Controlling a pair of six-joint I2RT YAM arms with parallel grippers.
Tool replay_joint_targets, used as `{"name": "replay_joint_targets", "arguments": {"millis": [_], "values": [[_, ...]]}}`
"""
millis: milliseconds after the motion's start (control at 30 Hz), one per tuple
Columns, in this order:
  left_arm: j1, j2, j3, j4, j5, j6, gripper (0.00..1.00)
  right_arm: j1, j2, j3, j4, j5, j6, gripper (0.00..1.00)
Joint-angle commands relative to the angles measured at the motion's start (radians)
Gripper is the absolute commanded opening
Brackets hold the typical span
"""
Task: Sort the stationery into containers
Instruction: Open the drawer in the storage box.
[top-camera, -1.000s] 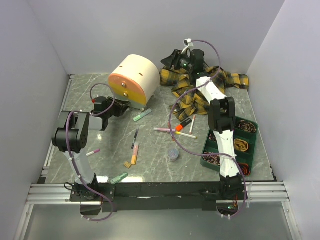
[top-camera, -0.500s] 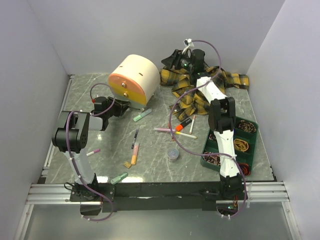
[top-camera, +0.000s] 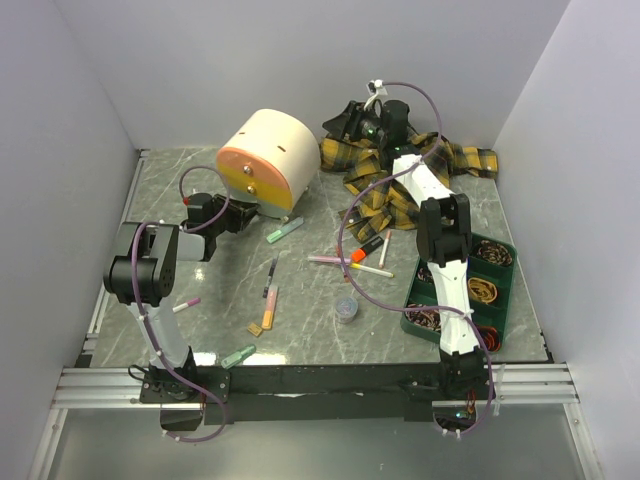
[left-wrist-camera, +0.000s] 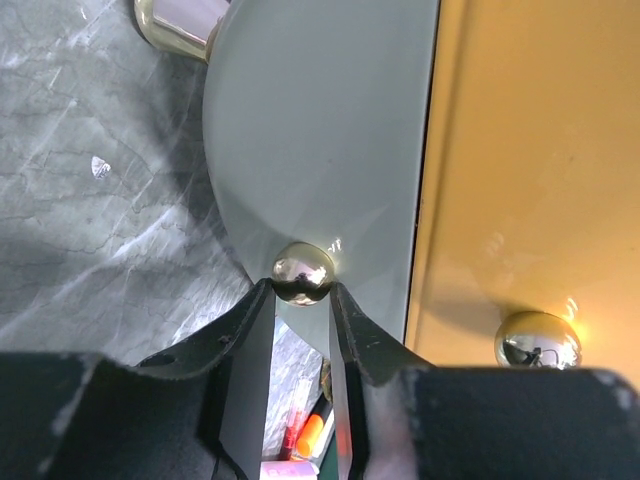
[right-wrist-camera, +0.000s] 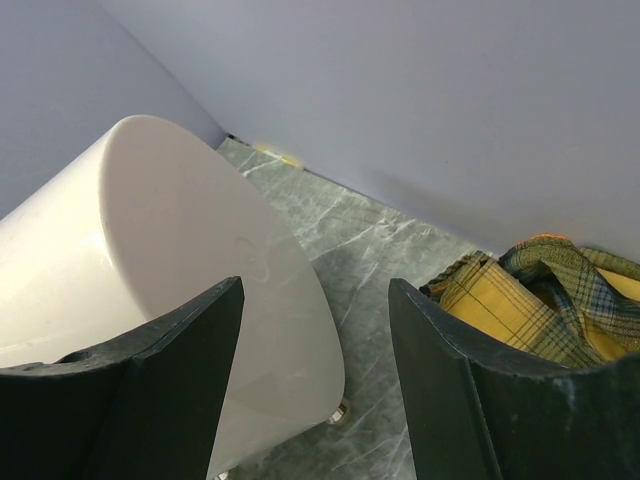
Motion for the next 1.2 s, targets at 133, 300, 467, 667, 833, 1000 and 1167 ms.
{"name": "replay_joint_targets", "arguments": {"millis": [133,300,467,667,833,1000,1167], "values": [[0.012,-0.059,-0.007,0.012,0.009,0.044,0.13,0.004,-0.056,-0.014,0.039,-0.022,-0.008,0.67],[0.012,-0.128,-0.064,-0.009,0.016,0.04,0.05,0.006,-0.077,-0.038,0.037,-0.043,-0.02,0.67],[0.019,-0.209,-0.127,-0.023,0.026,0.049,0.04,0.004,-0.096,-0.049,0.037,-0.056,-0.021,0.67],[0.045,-0.299,-0.206,-0.083,0.039,0.072,0.04,0.006,-0.103,-0.057,0.033,-0.066,-0.029,0.67],[0.068,-0.378,-0.285,-0.127,0.02,0.101,0.04,0.015,-0.117,-0.072,0.031,-0.082,-0.037,0.67],[0.078,-0.418,-0.323,-0.16,0.003,0.127,0.05,0.018,-0.129,-0.086,0.033,-0.094,-0.041,0.66],[0.108,-0.462,-0.352,-0.218,-0.026,0.138,0.07,0.023,-0.139,-0.087,0.031,-0.094,-0.043,0.66]]}}
